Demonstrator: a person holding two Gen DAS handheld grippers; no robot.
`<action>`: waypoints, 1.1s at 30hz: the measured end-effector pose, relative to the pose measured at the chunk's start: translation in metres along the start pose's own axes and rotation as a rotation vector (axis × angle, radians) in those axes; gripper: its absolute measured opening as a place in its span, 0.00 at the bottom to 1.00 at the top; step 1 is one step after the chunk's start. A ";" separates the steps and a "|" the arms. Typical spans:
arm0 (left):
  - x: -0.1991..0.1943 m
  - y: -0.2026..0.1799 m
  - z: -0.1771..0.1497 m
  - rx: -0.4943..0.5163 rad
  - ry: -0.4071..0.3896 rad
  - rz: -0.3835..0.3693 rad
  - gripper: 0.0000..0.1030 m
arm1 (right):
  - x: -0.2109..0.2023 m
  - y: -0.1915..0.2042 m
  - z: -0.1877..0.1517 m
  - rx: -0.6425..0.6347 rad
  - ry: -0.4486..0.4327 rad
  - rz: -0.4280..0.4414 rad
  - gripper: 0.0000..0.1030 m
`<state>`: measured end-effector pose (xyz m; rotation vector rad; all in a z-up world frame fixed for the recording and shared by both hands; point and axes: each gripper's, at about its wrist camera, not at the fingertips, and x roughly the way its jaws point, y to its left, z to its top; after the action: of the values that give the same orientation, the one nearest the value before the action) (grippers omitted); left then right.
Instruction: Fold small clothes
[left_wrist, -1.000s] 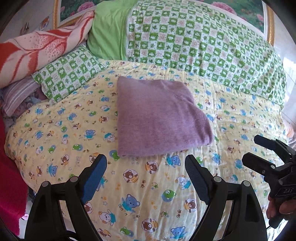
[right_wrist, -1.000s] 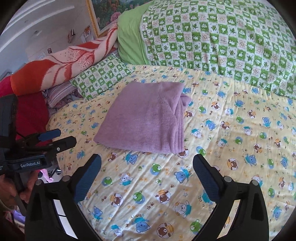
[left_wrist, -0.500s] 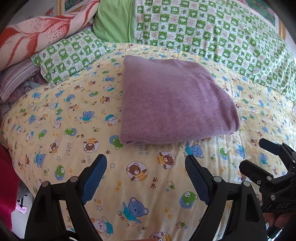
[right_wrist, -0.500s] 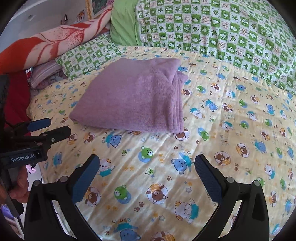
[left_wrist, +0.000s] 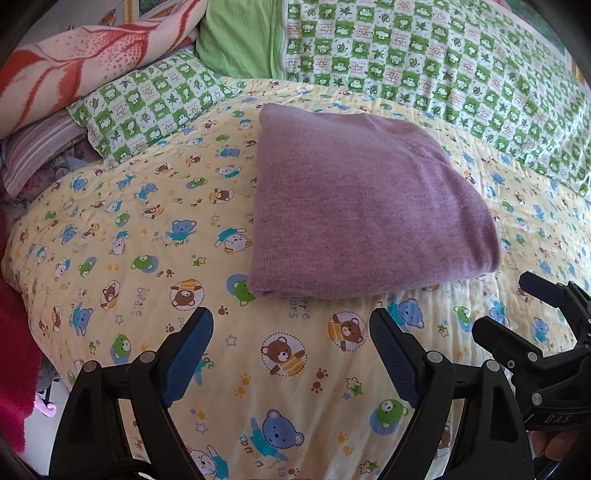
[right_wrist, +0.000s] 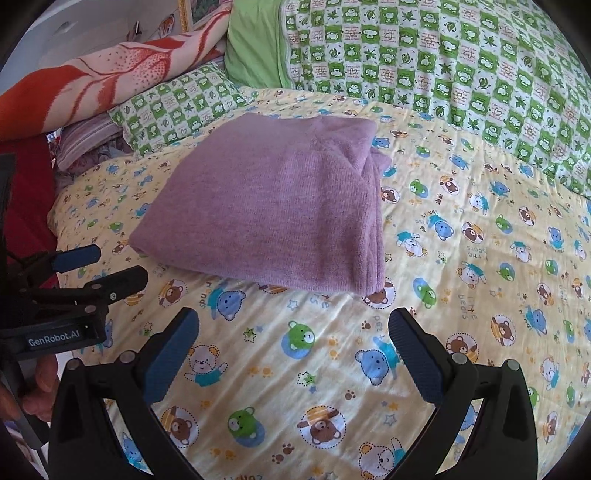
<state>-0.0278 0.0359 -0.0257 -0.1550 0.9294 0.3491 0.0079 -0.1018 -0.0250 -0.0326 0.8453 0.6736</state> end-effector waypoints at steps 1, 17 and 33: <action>0.000 0.001 0.001 -0.003 0.002 0.004 0.85 | 0.001 0.000 0.000 -0.001 0.005 0.002 0.99; -0.004 0.008 0.006 -0.034 0.009 0.038 0.85 | 0.010 0.005 0.004 -0.012 0.030 0.009 0.99; -0.008 0.006 0.009 -0.025 -0.003 0.041 0.86 | 0.009 0.005 0.007 -0.007 0.029 0.018 0.99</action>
<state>-0.0277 0.0416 -0.0142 -0.1588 0.9264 0.3994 0.0144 -0.0913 -0.0253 -0.0406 0.8717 0.6946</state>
